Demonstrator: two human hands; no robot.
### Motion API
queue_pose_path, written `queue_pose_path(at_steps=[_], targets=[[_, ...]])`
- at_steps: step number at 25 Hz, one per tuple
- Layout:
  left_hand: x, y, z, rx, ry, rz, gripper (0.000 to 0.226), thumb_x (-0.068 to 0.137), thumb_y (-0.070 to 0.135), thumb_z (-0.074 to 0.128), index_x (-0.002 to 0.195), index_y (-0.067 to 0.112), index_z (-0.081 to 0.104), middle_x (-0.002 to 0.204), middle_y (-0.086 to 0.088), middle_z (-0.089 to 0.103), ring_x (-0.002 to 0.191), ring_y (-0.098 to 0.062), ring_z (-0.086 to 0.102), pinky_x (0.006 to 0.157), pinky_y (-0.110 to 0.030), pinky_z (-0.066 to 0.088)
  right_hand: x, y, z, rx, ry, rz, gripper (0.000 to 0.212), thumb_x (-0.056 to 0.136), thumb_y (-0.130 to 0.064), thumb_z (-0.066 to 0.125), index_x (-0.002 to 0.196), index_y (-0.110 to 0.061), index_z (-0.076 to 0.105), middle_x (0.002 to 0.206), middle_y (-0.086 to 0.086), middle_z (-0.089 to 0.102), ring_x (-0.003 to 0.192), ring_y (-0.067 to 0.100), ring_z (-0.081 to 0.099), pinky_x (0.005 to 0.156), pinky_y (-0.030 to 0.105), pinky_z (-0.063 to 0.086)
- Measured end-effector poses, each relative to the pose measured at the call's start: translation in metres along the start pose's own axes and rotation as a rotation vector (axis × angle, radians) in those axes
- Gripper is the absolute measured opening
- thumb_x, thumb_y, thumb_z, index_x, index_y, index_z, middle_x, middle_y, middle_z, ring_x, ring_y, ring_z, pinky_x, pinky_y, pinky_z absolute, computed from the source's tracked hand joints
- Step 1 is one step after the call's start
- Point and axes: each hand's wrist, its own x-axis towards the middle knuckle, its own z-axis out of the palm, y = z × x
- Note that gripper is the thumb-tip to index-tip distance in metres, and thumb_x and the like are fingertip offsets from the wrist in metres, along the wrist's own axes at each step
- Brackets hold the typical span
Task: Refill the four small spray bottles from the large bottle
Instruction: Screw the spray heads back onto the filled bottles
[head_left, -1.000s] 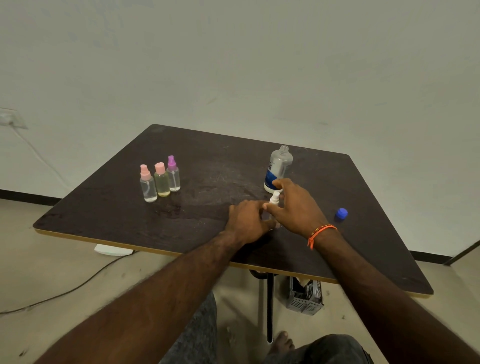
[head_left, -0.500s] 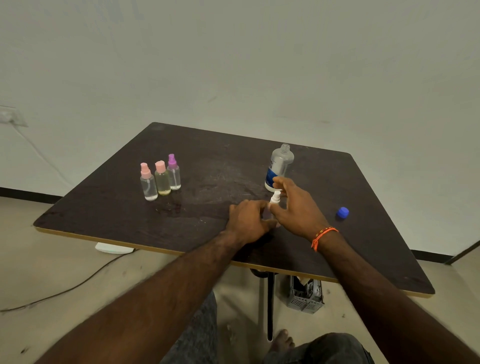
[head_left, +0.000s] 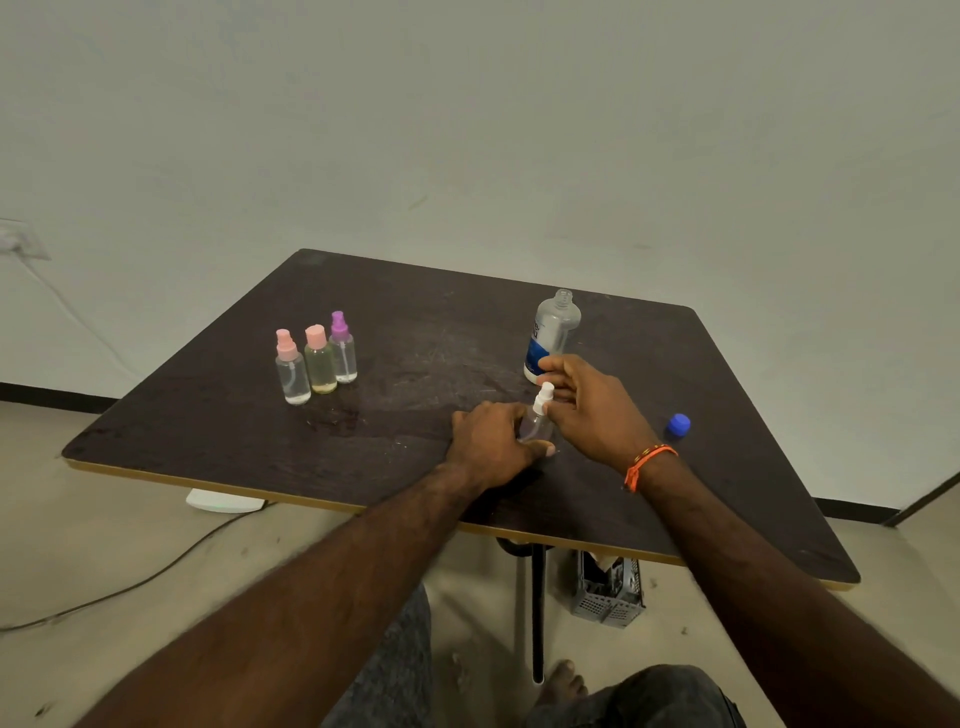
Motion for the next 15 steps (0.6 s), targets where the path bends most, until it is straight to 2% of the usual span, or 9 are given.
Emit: queue_pose_path(at_steps=[3,6,8,9,12,13,15], targets=[[0.001,-0.0001,0.0017,0.007,0.001,-0.002,0.038,0.085,0.06,0.075,0.11,0.032,0.068,0.107,0.012,0.073,0.103,-0.012,0.063,0.105,-0.05,0.038,0.0011,0.0011,0.0012,-0.039,0.031,0.005,0.04,0.094,-0.008,0.061,0.132,-0.021,0.057,0.125,0.001,0.066,0.111,0.016,0.064,0.104,0.038,0.051],[0.001,-0.0001,0.0012,0.013,0.01,0.003,0.04,0.086,0.06,0.074,0.114,0.032,0.069,0.111,0.012,0.073,0.107,-0.012,0.062,0.104,-0.048,0.035,0.001,0.001,0.0037,-0.072,0.1,0.037,0.027,0.09,-0.019,0.07,0.115,-0.025,0.059,0.1,-0.006,0.069,0.091,0.011,0.066,0.09,0.035,0.057],[0.0005,-0.0004,0.0015,0.024,0.013,0.011,0.041,0.086,0.061,0.073,0.116,0.033,0.069,0.112,0.012,0.073,0.108,-0.011,0.062,0.102,-0.047,0.034,-0.0004,0.0034,0.0026,-0.075,0.155,0.054,0.031,0.086,-0.025,0.076,0.109,-0.026,0.056,0.086,-0.009,0.068,0.081,0.007,0.066,0.081,0.031,0.057],[0.0003,-0.0003,0.0015,0.028,0.016,0.015,0.041,0.086,0.062,0.073,0.116,0.033,0.068,0.112,0.012,0.073,0.108,-0.011,0.061,0.102,-0.047,0.035,-0.0016,0.0043,0.0019,-0.053,0.157,0.05,0.036,0.085,-0.025,0.077,0.113,-0.025,0.055,0.088,-0.01,0.068,0.082,0.007,0.066,0.081,0.029,0.057],[0.0009,-0.0016,0.0021,0.024,0.023,0.014,0.04,0.086,0.062,0.073,0.113,0.033,0.069,0.111,0.013,0.073,0.105,-0.01,0.061,0.103,-0.047,0.036,-0.0025,0.0044,0.0011,0.062,0.054,0.008,0.051,0.089,-0.014,0.072,0.134,-0.022,0.05,0.12,-0.005,0.066,0.106,0.012,0.065,0.098,0.032,0.053],[0.0016,-0.0018,0.0027,0.024,0.022,0.012,0.04,0.086,0.062,0.073,0.113,0.033,0.069,0.11,0.013,0.073,0.104,-0.01,0.061,0.103,-0.047,0.037,-0.0021,0.0047,0.0012,0.077,0.037,0.0,0.05,0.091,-0.011,0.068,0.136,-0.022,0.05,0.124,-0.001,0.066,0.109,0.013,0.065,0.101,0.034,0.052],[0.0024,-0.0011,0.004,0.034,0.021,0.004,0.042,0.085,0.063,0.073,0.114,0.033,0.069,0.111,0.012,0.073,0.105,-0.01,0.061,0.103,-0.046,0.036,-0.0015,0.0055,0.0015,0.09,0.053,0.002,0.044,0.091,-0.01,0.068,0.132,-0.022,0.055,0.118,0.0,0.068,0.105,0.012,0.067,0.1,0.034,0.053]])
